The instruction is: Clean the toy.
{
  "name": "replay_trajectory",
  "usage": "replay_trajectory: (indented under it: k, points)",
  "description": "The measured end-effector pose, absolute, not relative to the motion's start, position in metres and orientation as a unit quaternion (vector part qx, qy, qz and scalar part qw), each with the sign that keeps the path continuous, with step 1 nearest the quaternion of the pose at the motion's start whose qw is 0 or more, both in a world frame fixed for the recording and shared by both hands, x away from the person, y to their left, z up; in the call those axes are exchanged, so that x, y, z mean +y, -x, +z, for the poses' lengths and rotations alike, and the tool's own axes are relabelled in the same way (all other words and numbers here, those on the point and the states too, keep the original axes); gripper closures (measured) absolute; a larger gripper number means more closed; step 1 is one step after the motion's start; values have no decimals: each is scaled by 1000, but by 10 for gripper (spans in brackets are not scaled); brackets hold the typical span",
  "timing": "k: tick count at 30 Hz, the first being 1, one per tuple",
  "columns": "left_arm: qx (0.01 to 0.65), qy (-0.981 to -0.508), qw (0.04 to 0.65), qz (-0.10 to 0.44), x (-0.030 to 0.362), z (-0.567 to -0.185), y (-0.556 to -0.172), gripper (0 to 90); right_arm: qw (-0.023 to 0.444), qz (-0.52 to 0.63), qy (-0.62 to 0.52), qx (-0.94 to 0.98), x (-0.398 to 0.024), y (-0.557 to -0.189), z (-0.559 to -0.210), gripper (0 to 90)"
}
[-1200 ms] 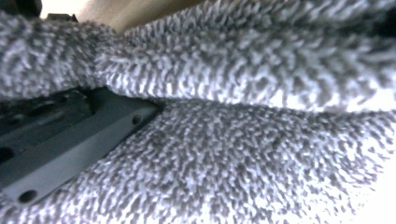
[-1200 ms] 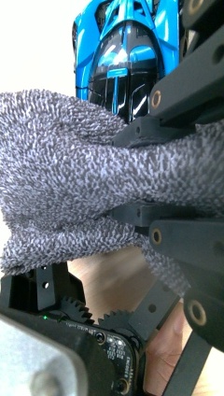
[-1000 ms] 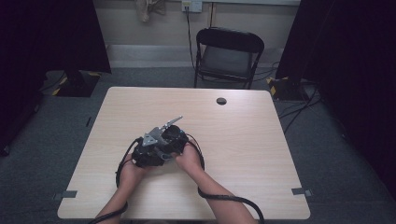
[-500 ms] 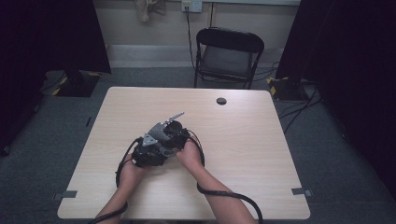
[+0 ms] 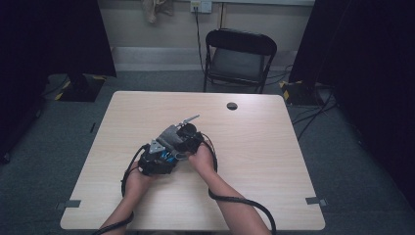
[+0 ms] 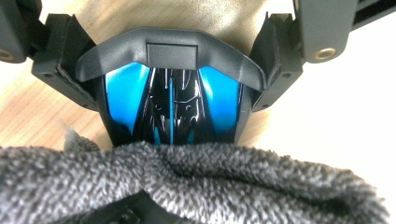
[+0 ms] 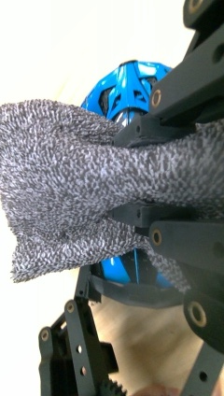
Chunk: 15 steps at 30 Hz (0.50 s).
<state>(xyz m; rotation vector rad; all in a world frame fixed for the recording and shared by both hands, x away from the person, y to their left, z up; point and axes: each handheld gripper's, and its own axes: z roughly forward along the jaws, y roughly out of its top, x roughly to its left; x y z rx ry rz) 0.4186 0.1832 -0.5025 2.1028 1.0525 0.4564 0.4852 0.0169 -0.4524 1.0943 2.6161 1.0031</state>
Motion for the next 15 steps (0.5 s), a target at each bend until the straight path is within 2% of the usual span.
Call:
replay_trajectory:
  k: [15]
  points:
    - [410, -817, 364, 178, 183, -503, -418, 245, 67, 336, -399, 851, -2, -501, -458, 674]
